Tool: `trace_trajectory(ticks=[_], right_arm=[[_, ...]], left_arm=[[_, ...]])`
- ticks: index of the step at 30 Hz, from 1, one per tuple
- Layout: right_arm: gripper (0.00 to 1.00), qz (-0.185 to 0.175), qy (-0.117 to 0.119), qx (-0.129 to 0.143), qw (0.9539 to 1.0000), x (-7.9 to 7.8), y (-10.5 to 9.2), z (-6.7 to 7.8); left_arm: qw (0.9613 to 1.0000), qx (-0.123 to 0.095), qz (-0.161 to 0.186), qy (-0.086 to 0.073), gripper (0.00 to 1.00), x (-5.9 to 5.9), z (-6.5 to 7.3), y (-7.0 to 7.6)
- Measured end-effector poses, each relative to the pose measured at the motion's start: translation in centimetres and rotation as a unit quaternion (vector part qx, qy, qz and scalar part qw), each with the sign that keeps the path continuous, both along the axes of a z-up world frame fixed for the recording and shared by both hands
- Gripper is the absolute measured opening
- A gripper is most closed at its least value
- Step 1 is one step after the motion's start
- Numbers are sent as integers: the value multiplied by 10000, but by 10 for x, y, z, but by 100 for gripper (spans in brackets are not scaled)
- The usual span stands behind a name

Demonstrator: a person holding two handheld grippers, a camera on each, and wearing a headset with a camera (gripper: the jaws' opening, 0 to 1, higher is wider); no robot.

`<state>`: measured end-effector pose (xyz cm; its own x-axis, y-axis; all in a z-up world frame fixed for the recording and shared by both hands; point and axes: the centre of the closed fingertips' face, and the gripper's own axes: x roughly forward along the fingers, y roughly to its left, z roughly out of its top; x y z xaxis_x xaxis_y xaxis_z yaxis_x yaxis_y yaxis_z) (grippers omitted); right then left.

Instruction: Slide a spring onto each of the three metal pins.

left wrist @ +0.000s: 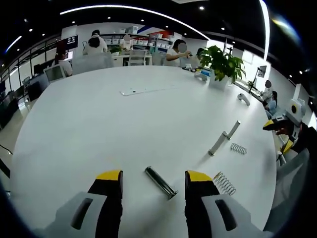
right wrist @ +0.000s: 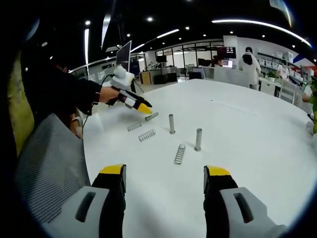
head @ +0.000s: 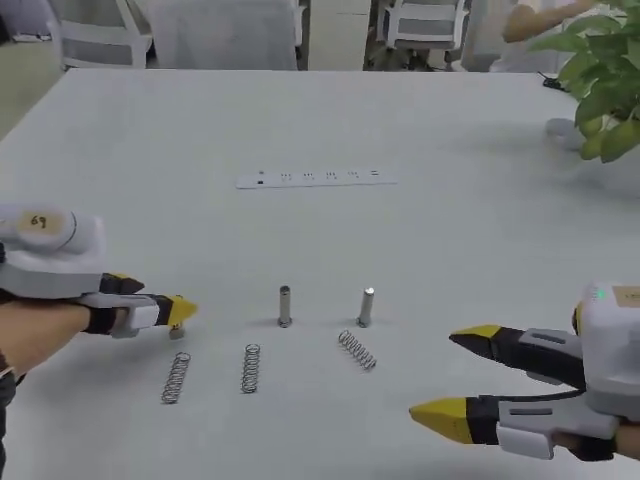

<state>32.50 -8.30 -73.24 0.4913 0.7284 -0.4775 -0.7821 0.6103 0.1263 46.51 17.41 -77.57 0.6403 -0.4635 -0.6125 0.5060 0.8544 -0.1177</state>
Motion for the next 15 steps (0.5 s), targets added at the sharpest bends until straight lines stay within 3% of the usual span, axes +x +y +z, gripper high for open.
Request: trace_trajectory(ticks=[15], right_arm=[[62, 21, 22, 6, 10000, -1, 1, -2]], left_arm=[[9993, 217, 0, 299, 38, 4, -7, -1]])
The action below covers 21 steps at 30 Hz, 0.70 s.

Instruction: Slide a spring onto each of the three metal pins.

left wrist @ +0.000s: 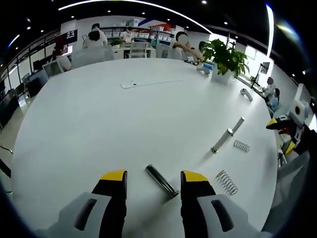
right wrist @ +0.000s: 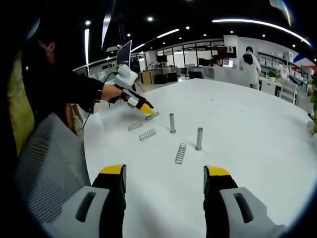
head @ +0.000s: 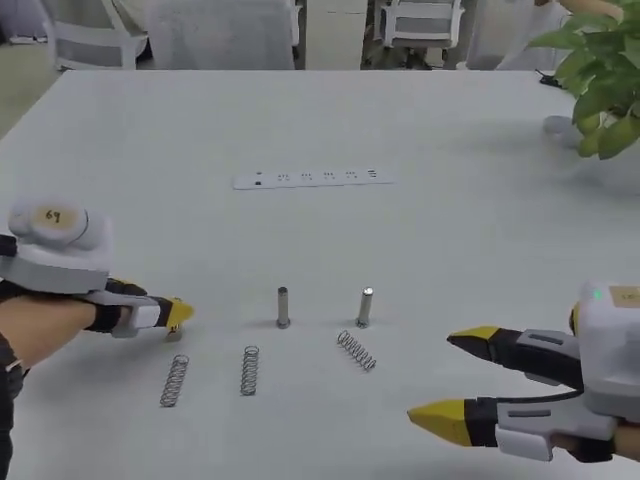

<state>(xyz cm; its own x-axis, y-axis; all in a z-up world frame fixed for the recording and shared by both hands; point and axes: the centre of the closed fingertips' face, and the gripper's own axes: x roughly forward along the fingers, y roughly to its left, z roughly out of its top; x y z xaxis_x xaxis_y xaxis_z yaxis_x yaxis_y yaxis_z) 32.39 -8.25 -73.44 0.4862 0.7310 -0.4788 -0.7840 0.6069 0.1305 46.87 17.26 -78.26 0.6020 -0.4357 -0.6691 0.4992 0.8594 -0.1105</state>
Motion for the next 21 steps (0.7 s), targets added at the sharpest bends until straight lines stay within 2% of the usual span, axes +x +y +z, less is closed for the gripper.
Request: trace_trajectory(ticks=[10, 21], right_arm=[[62, 7, 22, -5, 10000, 1, 0, -3], [61, 20, 40, 22, 10000, 0, 2, -6]], left_arm=[[9993, 156, 52, 326, 35, 10, -6, 2], [9972, 341, 89, 654, 31, 8, -10, -4]])
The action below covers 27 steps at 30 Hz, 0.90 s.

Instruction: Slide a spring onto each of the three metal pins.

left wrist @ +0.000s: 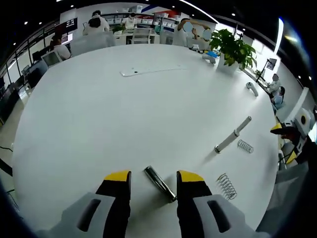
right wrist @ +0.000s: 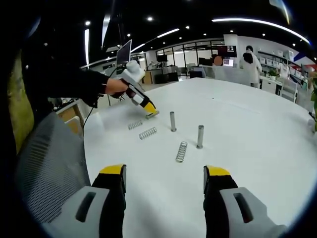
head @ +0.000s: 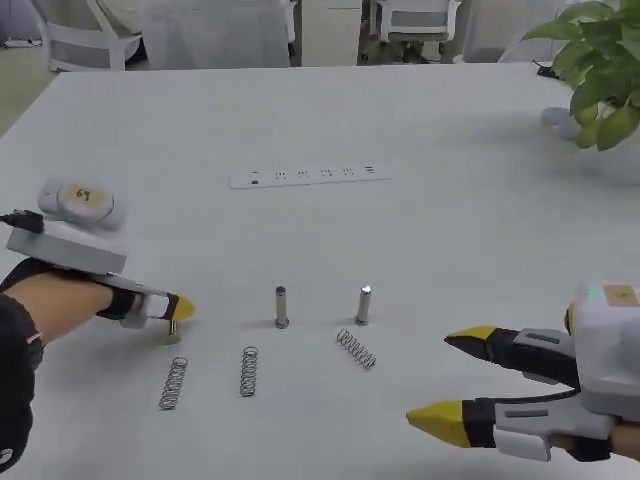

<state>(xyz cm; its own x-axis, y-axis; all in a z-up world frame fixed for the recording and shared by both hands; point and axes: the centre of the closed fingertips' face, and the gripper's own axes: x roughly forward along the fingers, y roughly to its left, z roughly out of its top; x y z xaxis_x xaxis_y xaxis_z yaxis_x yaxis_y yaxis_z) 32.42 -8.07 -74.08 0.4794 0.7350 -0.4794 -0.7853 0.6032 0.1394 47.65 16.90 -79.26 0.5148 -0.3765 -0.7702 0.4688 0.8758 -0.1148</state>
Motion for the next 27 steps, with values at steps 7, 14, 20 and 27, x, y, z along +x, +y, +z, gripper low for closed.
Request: trace_trajectory(ticks=[7, 14, 20, 27], right_arm=[[61, -17, 5, 24, 10000, 0, -1, -1], [61, -9, 11, 30, 10000, 0, 0, -1], [62, 4, 1, 13, 10000, 1, 0, -2], [62, 12, -11, 8, 10000, 1, 0, -2]], left_arm=[[9997, 165, 28, 204, 27, 0, -1, -2], [9985, 306, 10, 455, 26, -2, -7, -4], [9976, 349, 60, 589, 25, 0, -10, -2], [9970, 432, 56, 640, 24, 3, -14, 0]])
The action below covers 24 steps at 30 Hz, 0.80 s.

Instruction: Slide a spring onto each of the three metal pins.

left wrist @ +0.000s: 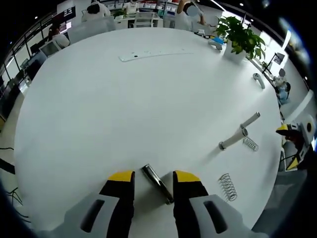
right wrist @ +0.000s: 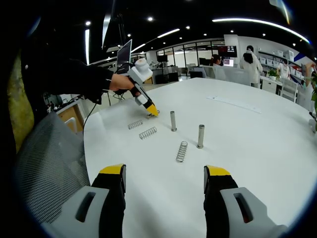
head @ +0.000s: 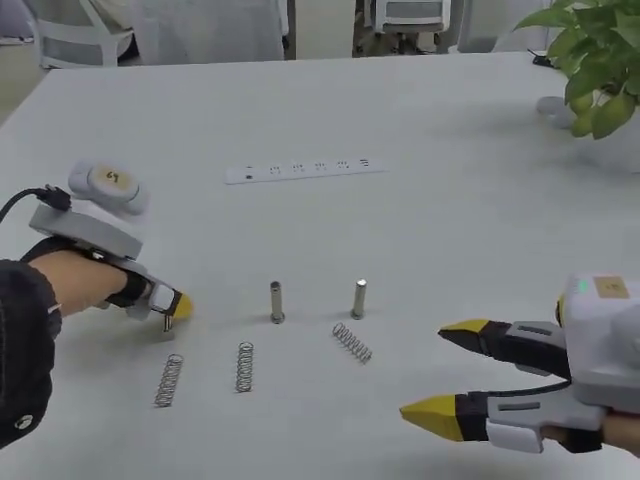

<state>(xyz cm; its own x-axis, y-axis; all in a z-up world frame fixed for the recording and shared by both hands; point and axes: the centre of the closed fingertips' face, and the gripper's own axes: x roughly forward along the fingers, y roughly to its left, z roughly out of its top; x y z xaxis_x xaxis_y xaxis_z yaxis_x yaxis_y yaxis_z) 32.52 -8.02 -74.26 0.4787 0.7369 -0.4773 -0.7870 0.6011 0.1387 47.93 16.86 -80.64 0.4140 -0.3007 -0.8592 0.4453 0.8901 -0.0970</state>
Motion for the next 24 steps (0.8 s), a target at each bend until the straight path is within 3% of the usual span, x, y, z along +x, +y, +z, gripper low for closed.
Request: trace_trajectory(ticks=[8, 15, 24], right_arm=[[63, -12, 2, -7, 10000, 1, 0, 0], [62, -11, 7, -15, 10000, 1, -1, 0], [62, -15, 26, -22, 10000, 0, -2, -1]], left_arm=[[10000, 67, -10, 71, 21, 3, -2, 0], [9994, 318, -131, 1, 15, 4, -3, 5], [9990, 402, -172, -7, 11, 2, -2, 5]])
